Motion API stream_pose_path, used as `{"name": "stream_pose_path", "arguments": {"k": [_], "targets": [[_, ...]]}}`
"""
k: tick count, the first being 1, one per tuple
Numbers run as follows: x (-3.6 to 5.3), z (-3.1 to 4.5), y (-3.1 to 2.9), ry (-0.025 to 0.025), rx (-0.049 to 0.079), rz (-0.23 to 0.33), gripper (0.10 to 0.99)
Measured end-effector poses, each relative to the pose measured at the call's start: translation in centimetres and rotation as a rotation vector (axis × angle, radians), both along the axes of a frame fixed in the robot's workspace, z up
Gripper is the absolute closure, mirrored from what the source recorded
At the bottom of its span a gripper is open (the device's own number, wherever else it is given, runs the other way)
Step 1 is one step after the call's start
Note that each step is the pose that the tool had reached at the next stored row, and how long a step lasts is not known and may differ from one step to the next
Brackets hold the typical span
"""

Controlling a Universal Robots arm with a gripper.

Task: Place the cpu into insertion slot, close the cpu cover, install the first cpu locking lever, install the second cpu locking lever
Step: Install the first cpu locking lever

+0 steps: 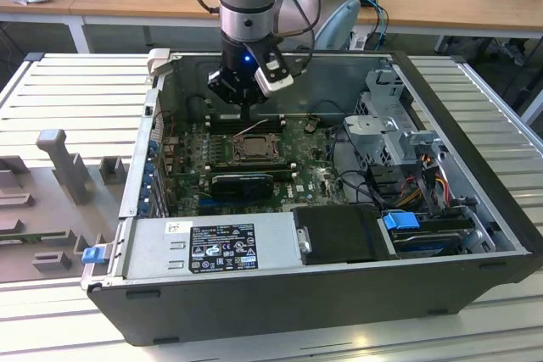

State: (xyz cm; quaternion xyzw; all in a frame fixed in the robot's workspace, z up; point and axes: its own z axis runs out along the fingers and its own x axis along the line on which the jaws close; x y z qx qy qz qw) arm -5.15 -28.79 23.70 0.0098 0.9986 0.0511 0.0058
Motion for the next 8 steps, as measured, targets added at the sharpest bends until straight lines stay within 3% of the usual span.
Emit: {"name": "stream_pose_path", "arguments": {"k": [8], "targets": [[1.04, -0.98, 0.0, -0.0001, 0.0, 0.004, 0.98]]}}
